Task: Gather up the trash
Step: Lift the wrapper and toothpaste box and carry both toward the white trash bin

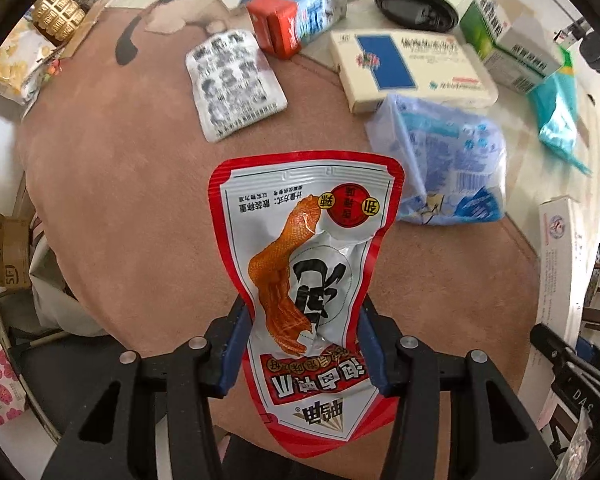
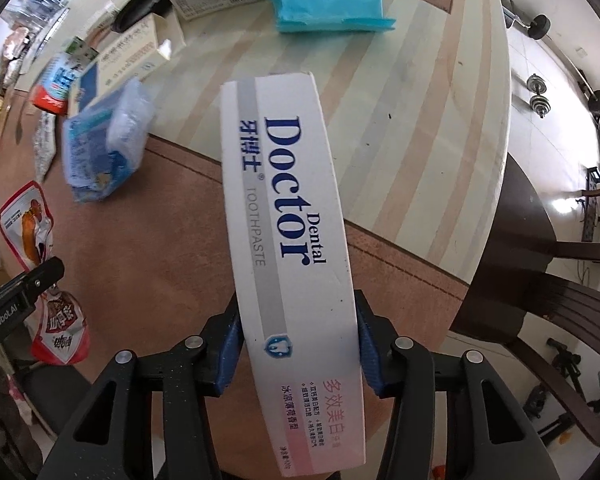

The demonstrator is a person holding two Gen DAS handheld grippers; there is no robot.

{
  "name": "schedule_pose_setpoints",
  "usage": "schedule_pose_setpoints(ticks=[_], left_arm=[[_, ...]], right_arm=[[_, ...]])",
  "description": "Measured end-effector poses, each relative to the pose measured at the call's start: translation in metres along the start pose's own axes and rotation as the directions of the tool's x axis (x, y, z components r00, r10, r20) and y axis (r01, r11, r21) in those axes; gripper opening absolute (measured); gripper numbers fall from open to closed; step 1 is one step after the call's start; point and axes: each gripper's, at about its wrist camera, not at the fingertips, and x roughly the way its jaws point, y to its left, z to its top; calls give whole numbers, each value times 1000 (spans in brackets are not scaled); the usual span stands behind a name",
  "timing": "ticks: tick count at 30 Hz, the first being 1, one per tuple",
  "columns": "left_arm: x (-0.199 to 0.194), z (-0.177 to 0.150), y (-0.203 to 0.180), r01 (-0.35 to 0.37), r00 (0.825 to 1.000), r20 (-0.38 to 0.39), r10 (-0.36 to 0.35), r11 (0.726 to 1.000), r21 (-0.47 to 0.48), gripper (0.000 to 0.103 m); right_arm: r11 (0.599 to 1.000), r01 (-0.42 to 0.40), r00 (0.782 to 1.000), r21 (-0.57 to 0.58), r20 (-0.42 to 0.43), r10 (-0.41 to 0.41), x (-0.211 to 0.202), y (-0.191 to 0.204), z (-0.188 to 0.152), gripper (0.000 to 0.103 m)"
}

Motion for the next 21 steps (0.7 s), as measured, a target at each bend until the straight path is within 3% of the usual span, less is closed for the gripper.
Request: schedule_pose_setpoints(ticks=[10, 15, 16, 17, 18, 21], left_arm=[[-62, -6, 32, 112, 988, 112, -108, 993, -33, 47], [-89, -22, 113, 207, 959, 205, -193, 977, -49, 47], [-74, -21, 143, 220, 954, 218, -203, 974, -52, 47], [-84, -29, 159, 236, 946, 242, -215, 970, -61, 47], [-70, -17, 188, 245, 942, 253, -221, 967, -67, 47], [-75, -38, 233, 257, 933, 286, -217, 960, -109, 47]], right_arm=[[999, -46, 995, -15, 91, 47, -50, 22, -21, 51], [995, -68, 986, -67, 148, 77, -95, 62, -29, 51], [994, -71, 985, -78, 153, 83, -102, 67, -26, 51], [992, -78, 983, -96, 160, 93, -109, 80, -30, 51], [989, -87, 981, -118, 164, 105, -113, 96, -34, 51], [976, -112, 978, -187, 154, 142, -115, 145, -48, 51]])
